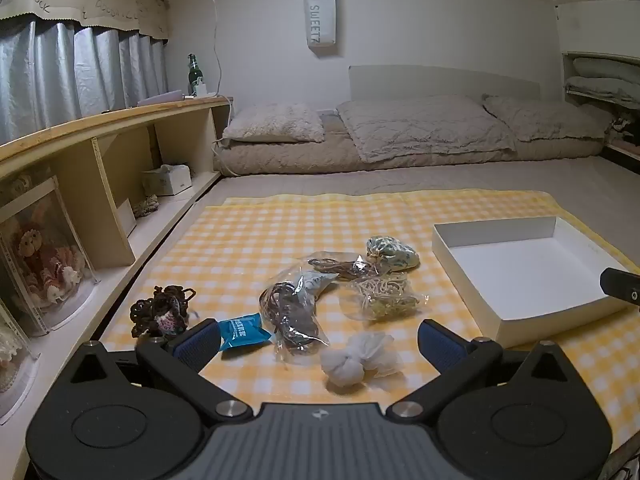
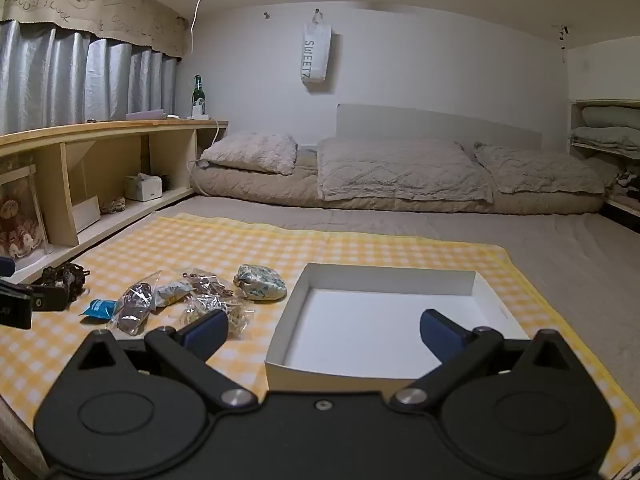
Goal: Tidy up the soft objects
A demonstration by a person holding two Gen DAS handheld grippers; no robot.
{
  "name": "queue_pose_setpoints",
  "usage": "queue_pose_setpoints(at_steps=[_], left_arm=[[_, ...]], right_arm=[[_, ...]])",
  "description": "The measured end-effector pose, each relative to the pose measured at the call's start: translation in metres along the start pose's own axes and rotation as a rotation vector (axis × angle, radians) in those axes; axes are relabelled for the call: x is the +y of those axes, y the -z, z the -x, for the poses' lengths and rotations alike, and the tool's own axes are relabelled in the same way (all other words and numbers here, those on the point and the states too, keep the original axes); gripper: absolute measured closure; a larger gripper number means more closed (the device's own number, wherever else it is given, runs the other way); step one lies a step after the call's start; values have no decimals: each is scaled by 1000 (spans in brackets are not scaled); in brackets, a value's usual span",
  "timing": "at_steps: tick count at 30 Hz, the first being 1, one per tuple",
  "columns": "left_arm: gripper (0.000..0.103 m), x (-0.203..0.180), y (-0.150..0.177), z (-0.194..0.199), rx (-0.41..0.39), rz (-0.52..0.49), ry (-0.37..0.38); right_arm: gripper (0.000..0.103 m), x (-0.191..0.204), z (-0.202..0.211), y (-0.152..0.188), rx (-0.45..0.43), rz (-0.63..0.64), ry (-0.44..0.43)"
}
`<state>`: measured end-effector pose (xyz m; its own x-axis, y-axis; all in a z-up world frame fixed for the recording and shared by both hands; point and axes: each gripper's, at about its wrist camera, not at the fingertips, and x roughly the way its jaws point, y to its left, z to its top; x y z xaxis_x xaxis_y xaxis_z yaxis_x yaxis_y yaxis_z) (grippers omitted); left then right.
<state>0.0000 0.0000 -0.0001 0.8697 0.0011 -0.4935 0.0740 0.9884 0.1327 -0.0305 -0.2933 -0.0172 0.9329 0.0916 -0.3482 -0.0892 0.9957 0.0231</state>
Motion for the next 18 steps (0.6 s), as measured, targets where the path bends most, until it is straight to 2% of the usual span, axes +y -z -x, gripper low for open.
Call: queue_pose_setpoints(at_steps=[18], left_arm=[[0, 4, 10, -3, 6, 3, -2]], right_arm=[[0, 3, 0, 2, 1, 6, 2]])
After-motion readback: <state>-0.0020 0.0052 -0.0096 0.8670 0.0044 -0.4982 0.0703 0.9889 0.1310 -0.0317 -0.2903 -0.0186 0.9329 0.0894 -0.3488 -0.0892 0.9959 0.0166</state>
